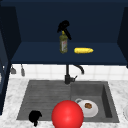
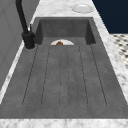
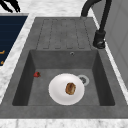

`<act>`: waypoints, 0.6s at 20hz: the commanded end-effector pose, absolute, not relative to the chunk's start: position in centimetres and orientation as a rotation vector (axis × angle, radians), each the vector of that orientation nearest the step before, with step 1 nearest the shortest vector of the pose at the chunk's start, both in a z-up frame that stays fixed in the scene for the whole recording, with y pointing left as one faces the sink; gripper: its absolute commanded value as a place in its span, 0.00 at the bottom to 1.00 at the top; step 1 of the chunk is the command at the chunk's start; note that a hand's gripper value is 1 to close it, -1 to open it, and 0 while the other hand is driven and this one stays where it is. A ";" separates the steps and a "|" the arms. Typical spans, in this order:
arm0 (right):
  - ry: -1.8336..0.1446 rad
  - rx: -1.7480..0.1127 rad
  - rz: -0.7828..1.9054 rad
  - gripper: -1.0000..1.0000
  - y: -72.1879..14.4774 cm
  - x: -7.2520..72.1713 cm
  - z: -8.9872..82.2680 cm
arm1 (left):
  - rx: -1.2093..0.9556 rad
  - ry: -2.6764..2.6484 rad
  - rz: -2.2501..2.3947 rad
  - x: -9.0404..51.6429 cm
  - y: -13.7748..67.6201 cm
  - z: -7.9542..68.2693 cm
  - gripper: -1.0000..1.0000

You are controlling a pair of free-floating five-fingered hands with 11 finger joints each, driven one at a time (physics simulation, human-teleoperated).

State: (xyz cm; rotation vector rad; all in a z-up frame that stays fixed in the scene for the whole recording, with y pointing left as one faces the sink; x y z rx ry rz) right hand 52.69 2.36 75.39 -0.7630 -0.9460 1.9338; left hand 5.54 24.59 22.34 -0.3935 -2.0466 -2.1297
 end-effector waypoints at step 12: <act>-0.858 -0.750 1.973 0.00 3.9 53.1 73.2 | -0.393 -2.047 -2.130 5.5 24.6 22.3 0.50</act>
